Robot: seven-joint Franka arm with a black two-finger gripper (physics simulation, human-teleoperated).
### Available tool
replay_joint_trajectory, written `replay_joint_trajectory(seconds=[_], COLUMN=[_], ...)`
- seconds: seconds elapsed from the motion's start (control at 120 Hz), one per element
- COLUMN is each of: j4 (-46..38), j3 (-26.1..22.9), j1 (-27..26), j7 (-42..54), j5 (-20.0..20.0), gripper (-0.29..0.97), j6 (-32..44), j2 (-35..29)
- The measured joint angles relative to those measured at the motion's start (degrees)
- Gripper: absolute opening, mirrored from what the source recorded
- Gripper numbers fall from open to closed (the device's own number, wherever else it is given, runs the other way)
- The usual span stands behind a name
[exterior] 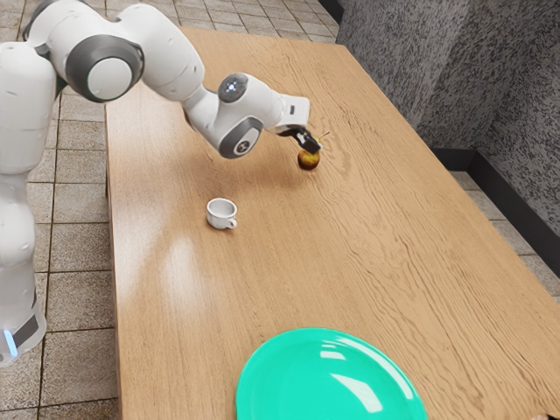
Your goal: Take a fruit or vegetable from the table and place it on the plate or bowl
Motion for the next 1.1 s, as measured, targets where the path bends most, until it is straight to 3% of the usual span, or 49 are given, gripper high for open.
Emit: replay_joint_trajectory(seconds=[0.317,1.1], j4=[3.0,3.7], j3=[-10.0,-11.3], j1=[10.3,11.1], j7=[0.2,0.4], j5=[0.3,0.0], gripper=[0.68,0.68], j6=[0.0,0.0], j2=[2.7,5.0])
